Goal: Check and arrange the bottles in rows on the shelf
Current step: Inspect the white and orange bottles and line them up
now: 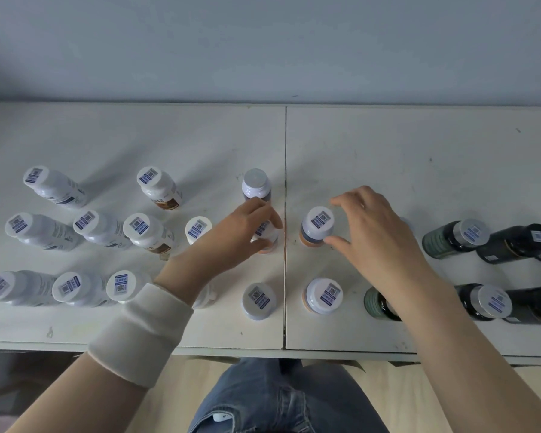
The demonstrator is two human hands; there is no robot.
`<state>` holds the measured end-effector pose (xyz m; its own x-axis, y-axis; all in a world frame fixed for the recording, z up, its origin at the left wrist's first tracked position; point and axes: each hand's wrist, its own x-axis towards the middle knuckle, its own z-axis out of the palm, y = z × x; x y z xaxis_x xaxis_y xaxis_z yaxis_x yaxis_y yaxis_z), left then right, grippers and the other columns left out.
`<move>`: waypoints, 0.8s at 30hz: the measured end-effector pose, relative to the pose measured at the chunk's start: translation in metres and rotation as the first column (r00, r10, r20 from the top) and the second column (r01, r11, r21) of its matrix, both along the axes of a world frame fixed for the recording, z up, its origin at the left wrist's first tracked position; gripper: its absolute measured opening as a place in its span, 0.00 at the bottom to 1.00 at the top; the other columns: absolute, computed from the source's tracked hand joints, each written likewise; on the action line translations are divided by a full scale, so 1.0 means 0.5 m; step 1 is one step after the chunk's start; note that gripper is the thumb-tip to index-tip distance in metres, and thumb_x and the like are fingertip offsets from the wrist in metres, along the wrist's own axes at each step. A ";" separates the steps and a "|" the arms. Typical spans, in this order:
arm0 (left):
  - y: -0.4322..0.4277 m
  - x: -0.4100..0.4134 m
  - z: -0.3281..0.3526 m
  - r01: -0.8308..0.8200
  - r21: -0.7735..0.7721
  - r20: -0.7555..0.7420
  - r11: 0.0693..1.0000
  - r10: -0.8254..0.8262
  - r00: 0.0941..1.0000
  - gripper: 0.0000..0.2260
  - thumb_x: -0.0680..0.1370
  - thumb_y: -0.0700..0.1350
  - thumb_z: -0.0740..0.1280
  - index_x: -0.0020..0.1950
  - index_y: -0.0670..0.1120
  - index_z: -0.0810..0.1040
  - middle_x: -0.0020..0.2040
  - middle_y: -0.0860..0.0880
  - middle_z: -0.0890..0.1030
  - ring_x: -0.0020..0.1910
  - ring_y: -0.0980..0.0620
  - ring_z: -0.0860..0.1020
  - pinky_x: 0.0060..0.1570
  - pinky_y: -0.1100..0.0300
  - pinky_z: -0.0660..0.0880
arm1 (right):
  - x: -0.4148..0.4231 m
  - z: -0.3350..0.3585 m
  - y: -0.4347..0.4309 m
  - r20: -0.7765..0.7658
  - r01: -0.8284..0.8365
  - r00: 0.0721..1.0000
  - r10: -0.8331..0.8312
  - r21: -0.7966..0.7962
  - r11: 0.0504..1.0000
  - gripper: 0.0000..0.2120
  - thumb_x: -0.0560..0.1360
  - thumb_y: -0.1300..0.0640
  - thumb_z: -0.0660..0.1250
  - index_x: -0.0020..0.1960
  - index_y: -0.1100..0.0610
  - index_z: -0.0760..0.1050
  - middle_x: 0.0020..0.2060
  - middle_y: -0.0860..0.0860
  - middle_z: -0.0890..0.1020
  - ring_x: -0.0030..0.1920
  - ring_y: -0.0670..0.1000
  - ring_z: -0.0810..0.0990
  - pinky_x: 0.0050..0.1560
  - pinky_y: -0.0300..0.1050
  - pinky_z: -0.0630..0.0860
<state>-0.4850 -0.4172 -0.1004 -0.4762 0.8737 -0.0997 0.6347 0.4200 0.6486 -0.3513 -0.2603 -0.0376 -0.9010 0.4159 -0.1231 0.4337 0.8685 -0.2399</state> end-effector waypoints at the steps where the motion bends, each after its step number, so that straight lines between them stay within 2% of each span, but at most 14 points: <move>1: 0.000 0.000 -0.001 0.015 -0.002 -0.011 1.000 -0.015 1.000 0.13 0.71 0.37 0.71 0.54 0.45 0.76 0.57 0.46 0.73 0.57 0.46 0.73 0.55 0.52 0.72 | -0.002 0.001 0.002 0.011 0.000 1.000 0.000 0.001 1.000 0.23 0.74 0.50 0.66 0.66 0.54 0.65 0.63 0.52 0.68 0.63 0.53 0.68 0.49 0.43 0.67; 4: 0.004 -0.006 0.005 0.016 0.012 -0.018 1.000 -0.015 1.000 0.17 0.69 0.43 0.74 0.55 0.48 0.76 0.57 0.48 0.75 0.56 0.48 0.74 0.55 0.56 0.72 | -0.010 0.002 0.010 0.022 -0.001 1.000 0.001 -0.001 1.000 0.23 0.74 0.50 0.66 0.67 0.54 0.64 0.63 0.52 0.68 0.63 0.54 0.67 0.51 0.44 0.68; 6: 0.013 -0.019 0.019 -0.086 0.124 -0.009 0.989 0.088 0.996 0.15 0.69 0.46 0.74 0.53 0.52 0.76 0.53 0.51 0.75 0.52 0.51 0.76 0.52 0.56 0.73 | -0.015 0.003 0.016 0.015 -0.001 1.000 0.001 -0.012 1.000 0.24 0.74 0.51 0.66 0.67 0.54 0.64 0.63 0.53 0.68 0.63 0.54 0.67 0.52 0.45 0.69; 8: 0.031 -0.039 0.028 -0.194 0.222 -0.088 0.956 0.218 0.972 0.15 0.69 0.48 0.73 0.53 0.54 0.75 0.53 0.52 0.74 0.52 0.51 0.75 0.50 0.56 0.74 | -0.021 0.003 0.022 -0.010 0.001 1.000 -0.002 -0.040 0.999 0.25 0.74 0.51 0.66 0.68 0.54 0.64 0.64 0.52 0.68 0.64 0.54 0.67 0.53 0.45 0.69; 9: 0.042 -0.051 0.026 -0.236 0.210 -0.142 0.949 0.268 0.953 0.17 0.70 0.47 0.73 0.56 0.51 0.75 0.55 0.49 0.74 0.55 0.49 0.73 0.52 0.57 0.72 | -0.024 0.004 0.024 -0.026 0.001 1.000 -0.003 -0.054 0.999 0.25 0.74 0.51 0.66 0.68 0.54 0.64 0.64 0.52 0.68 0.64 0.53 0.67 0.53 0.44 0.69; 11: 0.067 -0.076 0.020 -0.292 0.027 -0.207 0.956 0.292 0.934 0.22 0.70 0.46 0.73 0.63 0.47 0.72 0.61 0.44 0.71 0.61 0.45 0.68 0.55 0.59 0.67 | -0.031 0.002 0.029 -0.066 -0.005 0.998 -0.001 -0.086 0.996 0.24 0.74 0.51 0.66 0.68 0.54 0.65 0.63 0.51 0.68 0.64 0.52 0.68 0.53 0.44 0.69; 13: 0.083 -0.092 0.013 -0.301 -0.132 -0.192 0.945 0.273 0.943 0.21 0.73 0.45 0.71 0.64 0.45 0.71 0.62 0.43 0.71 0.61 0.44 0.69 0.54 0.58 0.66 | -0.037 -0.004 0.034 -0.116 -0.012 0.993 -0.005 -0.145 0.989 0.22 0.74 0.52 0.67 0.66 0.54 0.68 0.62 0.51 0.70 0.63 0.52 0.69 0.54 0.46 0.71; 15: 0.084 -0.102 0.019 -0.343 -0.077 -0.126 0.936 0.332 0.935 0.17 0.73 0.43 0.69 0.61 0.45 0.73 0.58 0.44 0.74 0.55 0.45 0.74 0.50 0.62 0.68 | -0.041 -0.010 0.039 -0.177 -0.023 0.984 -0.020 -0.235 0.972 0.22 0.73 0.53 0.69 0.65 0.55 0.69 0.61 0.51 0.71 0.62 0.51 0.71 0.55 0.45 0.71; 16: 0.080 -0.102 0.031 -0.395 -0.015 -0.068 0.919 0.393 0.917 0.15 0.74 0.44 0.69 0.60 0.45 0.75 0.54 0.46 0.76 0.51 0.47 0.76 0.46 0.68 0.68 | -0.044 -0.013 0.040 -0.214 -0.029 0.976 -0.038 -0.298 0.954 0.23 0.72 0.53 0.70 0.65 0.55 0.70 0.60 0.51 0.72 0.61 0.50 0.72 0.57 0.43 0.71; 17: 0.076 -0.101 0.047 -0.451 0.036 0.005 0.892 0.451 0.893 0.14 0.74 0.45 0.69 0.59 0.45 0.76 0.51 0.48 0.77 0.45 0.50 0.77 0.40 0.75 0.68 | -0.046 -0.015 0.040 -0.252 -0.036 0.965 -0.067 -0.382 0.923 0.24 0.71 0.53 0.71 0.65 0.54 0.70 0.60 0.50 0.73 0.60 0.49 0.73 0.57 0.41 0.71; 19: 0.072 -0.091 0.083 -0.515 0.087 0.192 0.853 0.493 0.848 0.11 0.76 0.48 0.66 0.57 0.47 0.78 0.45 0.50 0.79 0.36 0.55 0.78 0.35 0.78 0.69 | -0.051 -0.012 0.032 -0.282 -0.047 0.946 -0.162 -0.613 0.789 0.25 0.69 0.51 0.72 0.64 0.51 0.69 0.60 0.48 0.74 0.59 0.46 0.74 0.57 0.39 0.74; 21: 0.072 -0.073 0.118 -0.498 0.113 0.341 0.860 0.438 0.832 0.10 0.78 0.51 0.63 0.53 0.49 0.79 0.41 0.53 0.81 0.32 0.58 0.79 0.34 0.73 0.75 | -0.055 -0.005 0.019 -0.229 -0.045 0.938 -0.259 -0.824 0.564 0.23 0.67 0.47 0.70 0.60 0.46 0.69 0.58 0.45 0.76 0.56 0.43 0.77 0.53 0.38 0.77; 22: 0.073 -0.064 0.133 -0.473 0.119 0.380 0.873 0.400 0.834 0.10 0.78 0.51 0.63 0.51 0.49 0.79 0.41 0.54 0.81 0.32 0.59 0.79 0.34 0.69 0.77 | -0.055 -0.003 0.012 -0.199 -0.036 0.934 -0.298 -0.880 0.474 0.21 0.65 0.46 0.69 0.57 0.45 0.70 0.55 0.44 0.78 0.54 0.43 0.79 0.51 0.40 0.78; 24: 0.075 -0.047 0.150 -0.447 0.123 0.427 0.886 0.359 0.830 0.10 0.78 0.53 0.62 0.47 0.49 0.80 0.39 0.53 0.81 0.32 0.60 0.79 0.34 0.65 0.79 | -0.050 -0.001 0.000 -0.138 -0.013 0.918 -0.372 -0.947 0.320 0.18 0.64 0.47 0.68 0.53 0.48 0.73 0.49 0.45 0.81 0.47 0.43 0.82 0.47 0.43 0.79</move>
<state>-0.5087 -0.3795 -0.0255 -0.7520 0.6326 -0.1850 0.1222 0.4097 0.9040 -0.3765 -0.2603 -0.0383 -0.8813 0.3610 -0.3049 0.2915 -0.0926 -0.9521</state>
